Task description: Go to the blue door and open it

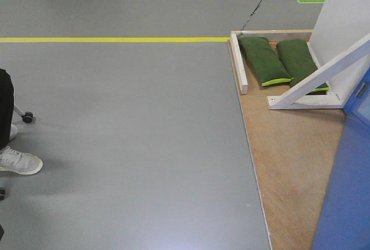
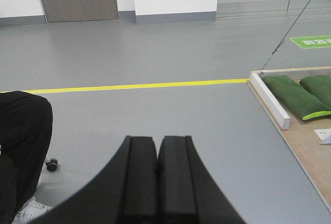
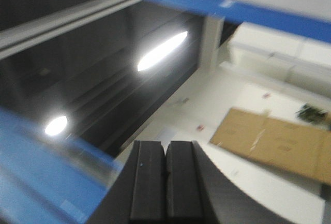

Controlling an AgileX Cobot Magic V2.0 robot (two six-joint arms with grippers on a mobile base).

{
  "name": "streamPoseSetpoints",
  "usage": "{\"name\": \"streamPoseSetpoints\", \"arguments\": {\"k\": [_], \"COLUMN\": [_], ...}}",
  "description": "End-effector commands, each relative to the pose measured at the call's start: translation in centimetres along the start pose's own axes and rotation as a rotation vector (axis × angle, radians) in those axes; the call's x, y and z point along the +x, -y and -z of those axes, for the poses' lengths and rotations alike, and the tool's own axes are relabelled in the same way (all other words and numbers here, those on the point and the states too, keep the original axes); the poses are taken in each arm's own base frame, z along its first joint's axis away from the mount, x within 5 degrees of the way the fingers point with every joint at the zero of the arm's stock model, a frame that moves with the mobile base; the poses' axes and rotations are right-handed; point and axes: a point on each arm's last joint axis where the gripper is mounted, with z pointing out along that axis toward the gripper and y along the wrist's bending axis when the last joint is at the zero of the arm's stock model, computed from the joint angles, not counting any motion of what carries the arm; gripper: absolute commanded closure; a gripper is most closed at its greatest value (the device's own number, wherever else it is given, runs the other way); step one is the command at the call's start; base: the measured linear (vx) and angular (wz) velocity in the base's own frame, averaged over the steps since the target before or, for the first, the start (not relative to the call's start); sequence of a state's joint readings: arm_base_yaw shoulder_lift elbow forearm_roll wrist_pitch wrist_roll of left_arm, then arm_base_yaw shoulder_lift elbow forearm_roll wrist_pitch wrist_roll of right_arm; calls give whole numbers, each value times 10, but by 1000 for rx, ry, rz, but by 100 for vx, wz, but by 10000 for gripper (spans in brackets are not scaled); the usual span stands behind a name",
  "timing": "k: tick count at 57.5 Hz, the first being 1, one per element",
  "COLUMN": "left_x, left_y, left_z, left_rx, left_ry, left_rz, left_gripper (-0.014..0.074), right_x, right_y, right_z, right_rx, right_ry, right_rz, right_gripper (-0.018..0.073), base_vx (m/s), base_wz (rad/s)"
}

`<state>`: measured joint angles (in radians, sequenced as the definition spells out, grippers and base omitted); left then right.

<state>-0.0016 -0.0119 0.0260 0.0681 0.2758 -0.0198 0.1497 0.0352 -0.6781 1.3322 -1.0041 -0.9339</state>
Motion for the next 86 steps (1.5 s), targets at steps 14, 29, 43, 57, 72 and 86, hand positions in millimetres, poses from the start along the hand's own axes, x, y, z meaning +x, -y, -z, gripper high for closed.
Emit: {"name": "streamPoseSetpoints", "arguments": {"k": [14, 29, 43, 57, 72, 86], "left_x": [-17, -17, -17, -17, -17, -17], "left_y": [0, 0, 0, 0, 0, 0], "left_z": [4, 4, 4, 4, 4, 4], "left_rx": [7, 7, 7, 7, 7, 7], "left_ry": [122, 122, 122, 122, 122, 122], "left_rz": [8, 8, 8, 8, 8, 8], "left_gripper": [524, 524, 524, 524, 524, 524], "right_x": [48, 60, 40, 5, -16, -18], "right_y": [-35, -77, -117, -149, -170, -171], "right_z": [-25, -56, -89, -111, -122, -121], "right_rx": [-60, -34, 64, 147, 115, 110], "right_ry": [-143, -171, -41, 115, 157, 170], "right_rz": [141, 119, 20, -117, -213, -206], "right_gripper": [547, 547, 547, 547, 547, 547], "base_vx": [0, 0, 0, 0, 0, 0], "base_wz": [0, 0, 0, 0, 0, 0]}}
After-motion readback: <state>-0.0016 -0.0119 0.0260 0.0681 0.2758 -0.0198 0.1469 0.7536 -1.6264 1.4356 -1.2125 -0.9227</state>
